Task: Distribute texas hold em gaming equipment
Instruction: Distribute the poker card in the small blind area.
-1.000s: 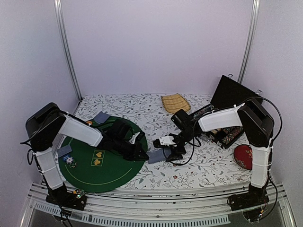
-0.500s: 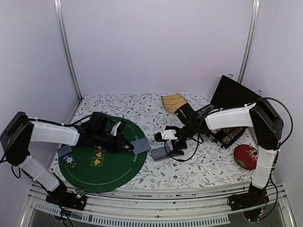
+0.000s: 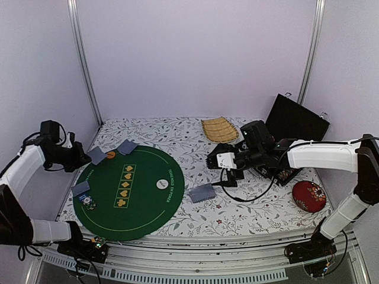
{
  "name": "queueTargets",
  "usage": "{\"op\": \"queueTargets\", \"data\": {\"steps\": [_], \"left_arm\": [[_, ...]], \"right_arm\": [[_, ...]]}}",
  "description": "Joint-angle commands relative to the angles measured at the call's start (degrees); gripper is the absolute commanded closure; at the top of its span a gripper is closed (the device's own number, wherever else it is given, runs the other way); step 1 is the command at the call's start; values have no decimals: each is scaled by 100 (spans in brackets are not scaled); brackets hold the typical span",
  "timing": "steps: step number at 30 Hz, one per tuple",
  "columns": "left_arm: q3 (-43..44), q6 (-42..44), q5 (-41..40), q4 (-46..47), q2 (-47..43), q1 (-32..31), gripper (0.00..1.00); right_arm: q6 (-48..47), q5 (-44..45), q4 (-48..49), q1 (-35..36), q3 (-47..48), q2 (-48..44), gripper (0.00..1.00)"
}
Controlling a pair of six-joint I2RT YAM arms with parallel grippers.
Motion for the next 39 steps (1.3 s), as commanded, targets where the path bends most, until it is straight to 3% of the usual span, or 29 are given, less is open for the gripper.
{"op": "queueTargets", "data": {"steps": [1, 2, 7, 13, 16, 19, 25, 39], "left_arm": [[1047, 1487, -602, -1794, 782, 598, 100], [1325, 1652, -898, -1999, 1043, 727, 100], [2254, 2207, -80, -2291, 2256, 1140, 100], [2952, 2349, -466, -2500, 3299, 1362, 100], [3093, 2475, -652, -2537, 3350, 1357, 100], [3124, 2463, -1466, -2572, 3170, 1381, 100], [3008, 2653, -1924, -2499, 3121, 1386, 100], [2589, 2881, -1683, -2158, 3541, 1489, 100]], "right_arm": [[-250, 128, 187, 3, -203, -242, 1], [-292, 106, 322, -8, -327, -305, 1], [-566, -264, 913, -183, -695, -722, 1], [-648, -448, 924, -194, -804, -775, 1], [-707, -414, 963, -189, -764, -736, 1], [-711, -530, 874, -191, -720, -659, 1], [-834, -553, 750, -195, -640, -570, 1], [-830, -625, 358, -189, -422, -352, 1]]}}
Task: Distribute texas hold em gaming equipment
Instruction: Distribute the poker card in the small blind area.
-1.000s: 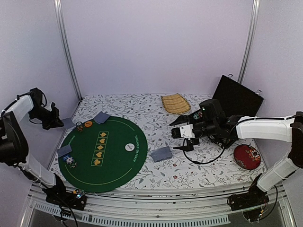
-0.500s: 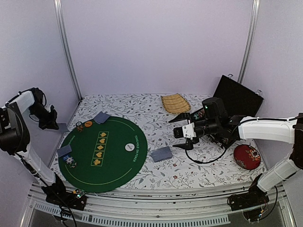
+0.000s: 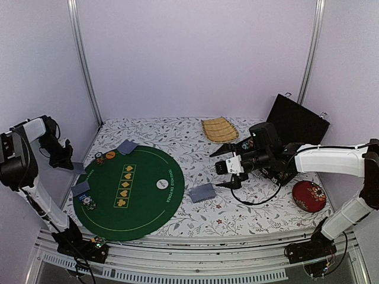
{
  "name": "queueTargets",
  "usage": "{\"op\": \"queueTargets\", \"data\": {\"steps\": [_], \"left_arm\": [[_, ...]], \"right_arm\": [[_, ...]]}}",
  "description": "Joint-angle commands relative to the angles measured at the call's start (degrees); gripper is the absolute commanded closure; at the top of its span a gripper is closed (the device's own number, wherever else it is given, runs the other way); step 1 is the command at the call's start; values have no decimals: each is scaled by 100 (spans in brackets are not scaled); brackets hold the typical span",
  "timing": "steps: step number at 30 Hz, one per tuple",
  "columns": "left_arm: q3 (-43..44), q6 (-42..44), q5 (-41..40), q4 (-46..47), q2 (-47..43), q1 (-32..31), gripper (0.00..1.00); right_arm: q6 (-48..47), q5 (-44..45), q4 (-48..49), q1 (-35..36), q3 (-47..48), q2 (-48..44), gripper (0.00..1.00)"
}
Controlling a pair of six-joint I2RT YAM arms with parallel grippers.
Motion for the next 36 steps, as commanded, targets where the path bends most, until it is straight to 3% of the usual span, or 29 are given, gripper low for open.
{"op": "queueTargets", "data": {"steps": [1, 18, 36], "left_arm": [[-56, 96, -56, 108, 174, 139, 100], [-91, 114, -98, 141, 800, 309, 100], [-231, 547, -241, 215, 775, 329, 100]], "right_arm": [[-25, -116, -192, -21, 165, 120, 1], [-38, -133, -327, -20, 222, 180, 1], [-30, -221, -458, 11, 301, 175, 1]]}}
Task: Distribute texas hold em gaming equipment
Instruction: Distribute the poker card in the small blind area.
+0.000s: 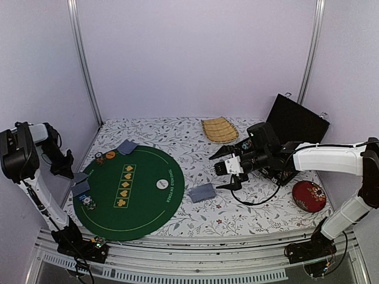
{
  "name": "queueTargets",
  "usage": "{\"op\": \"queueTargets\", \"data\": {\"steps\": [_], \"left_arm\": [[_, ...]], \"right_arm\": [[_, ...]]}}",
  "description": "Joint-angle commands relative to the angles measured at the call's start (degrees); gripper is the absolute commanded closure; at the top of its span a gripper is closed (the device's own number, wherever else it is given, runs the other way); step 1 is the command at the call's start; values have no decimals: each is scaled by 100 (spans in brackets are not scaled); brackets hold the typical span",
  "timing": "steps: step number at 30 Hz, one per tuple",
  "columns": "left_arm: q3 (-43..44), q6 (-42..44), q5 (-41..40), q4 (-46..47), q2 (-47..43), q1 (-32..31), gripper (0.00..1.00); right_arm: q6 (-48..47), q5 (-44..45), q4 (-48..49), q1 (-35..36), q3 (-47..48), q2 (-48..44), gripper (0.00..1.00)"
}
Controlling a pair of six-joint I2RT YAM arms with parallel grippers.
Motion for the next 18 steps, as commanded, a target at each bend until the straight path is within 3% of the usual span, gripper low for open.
{"op": "queueTargets", "data": {"steps": [1, 6, 18], "left_arm": [[-105, 233, -108, 81, 53, 80, 100], [-341, 415, -1064, 21, 234, -41, 100], [-448, 411, -1141, 69, 235, -188, 100]], "right_arm": [[3, -105, -128, 13, 165, 67, 1], [3, -113, -134, 10, 169, 74, 1], [-6, -140, -134, 14, 161, 47, 1]]}}
